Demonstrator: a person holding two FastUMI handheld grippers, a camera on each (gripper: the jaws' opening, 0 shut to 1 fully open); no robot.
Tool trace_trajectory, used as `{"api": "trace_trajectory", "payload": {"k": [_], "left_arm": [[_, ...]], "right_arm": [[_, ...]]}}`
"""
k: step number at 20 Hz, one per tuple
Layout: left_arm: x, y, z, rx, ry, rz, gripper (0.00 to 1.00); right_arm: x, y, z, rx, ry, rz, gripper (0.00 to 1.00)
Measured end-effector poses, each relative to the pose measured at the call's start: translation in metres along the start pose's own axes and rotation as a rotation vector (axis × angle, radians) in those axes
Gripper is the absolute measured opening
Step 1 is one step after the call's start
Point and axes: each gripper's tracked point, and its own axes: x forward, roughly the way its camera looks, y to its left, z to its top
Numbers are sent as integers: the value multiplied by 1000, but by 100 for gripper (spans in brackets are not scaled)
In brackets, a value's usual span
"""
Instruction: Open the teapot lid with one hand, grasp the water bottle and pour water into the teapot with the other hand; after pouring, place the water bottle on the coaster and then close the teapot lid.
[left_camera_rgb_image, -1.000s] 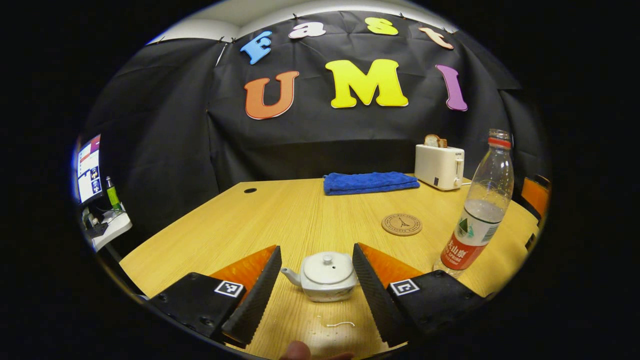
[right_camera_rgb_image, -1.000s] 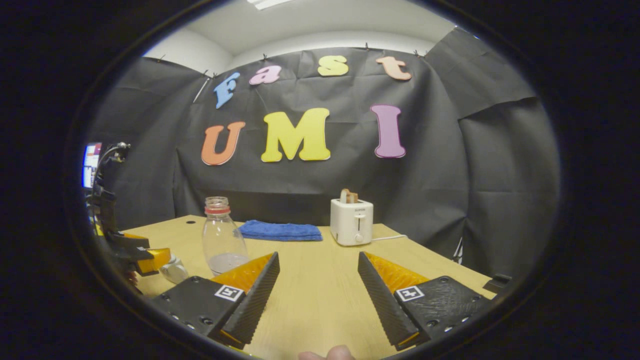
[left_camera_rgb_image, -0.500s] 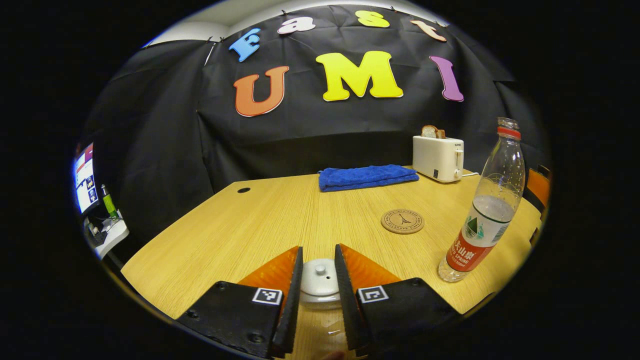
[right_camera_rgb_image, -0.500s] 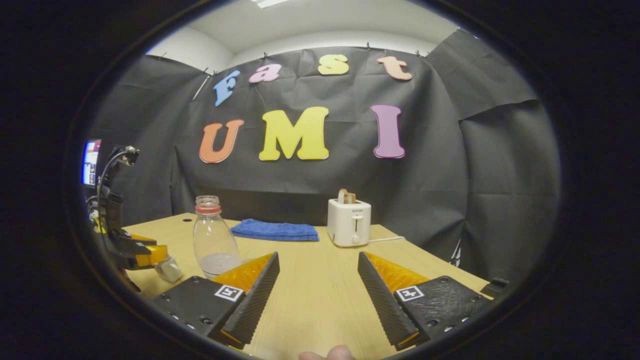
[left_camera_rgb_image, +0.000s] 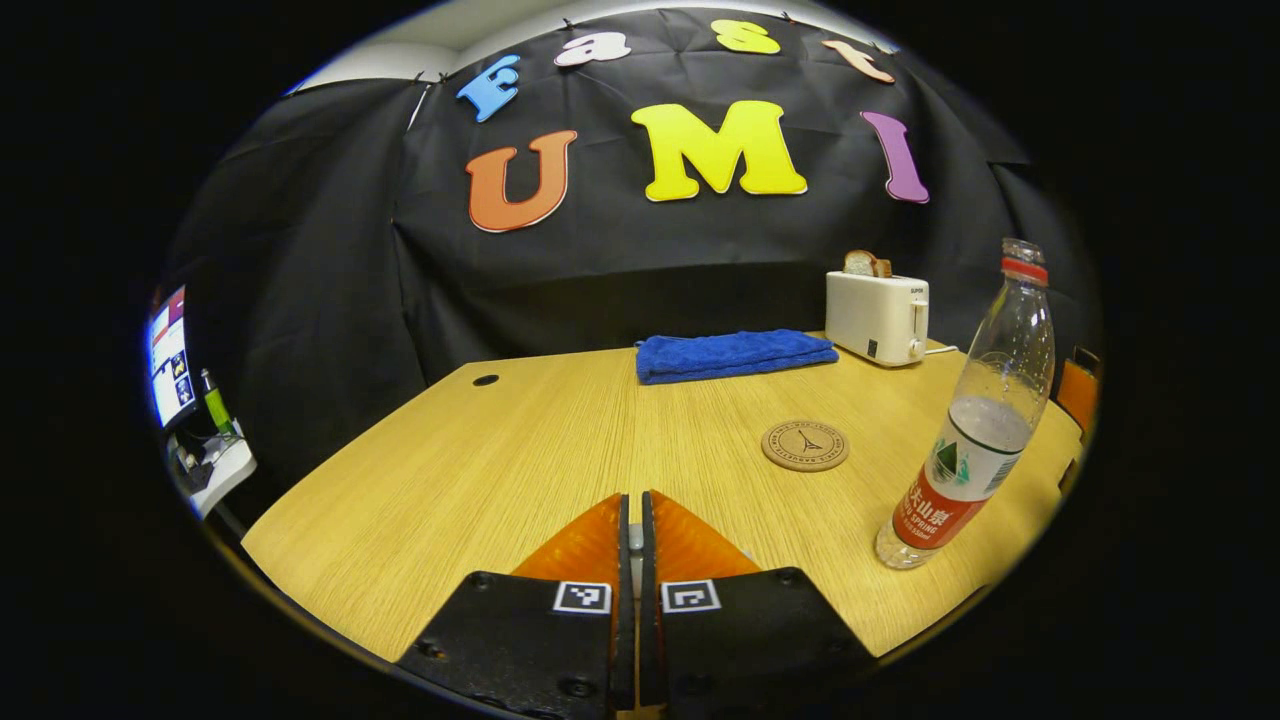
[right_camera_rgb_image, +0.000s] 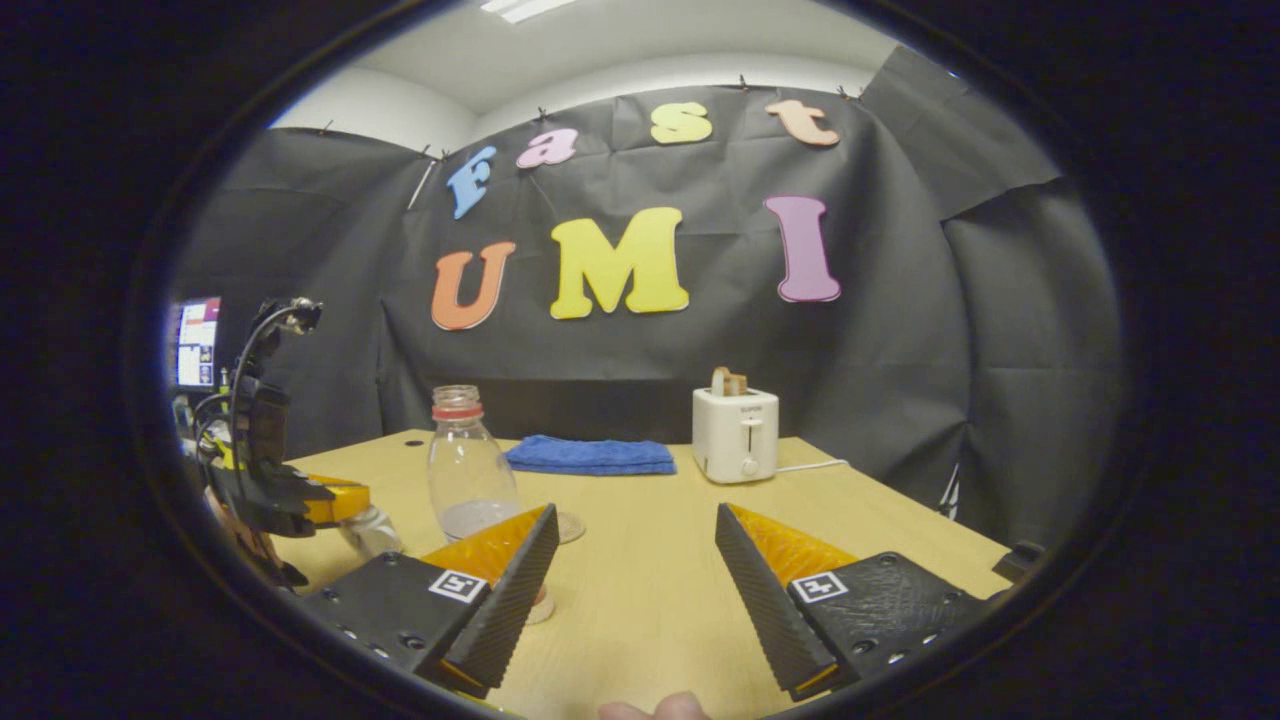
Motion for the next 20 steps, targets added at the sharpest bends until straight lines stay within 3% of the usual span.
{"api": "trace_trajectory", "payload": {"k": [6,12,20], "left_arm": [[-18,4,25,-36,-55,-21,3],[-48,6,44,-52,-128,-43,3],[-66,40,33,-47,-140,11,3]], "right_arm": [[-12,25,1,5,-15,99,95],[-10,70,-27,-8,62,186,95],[36,96,-44,-35,120,174,95]]}}
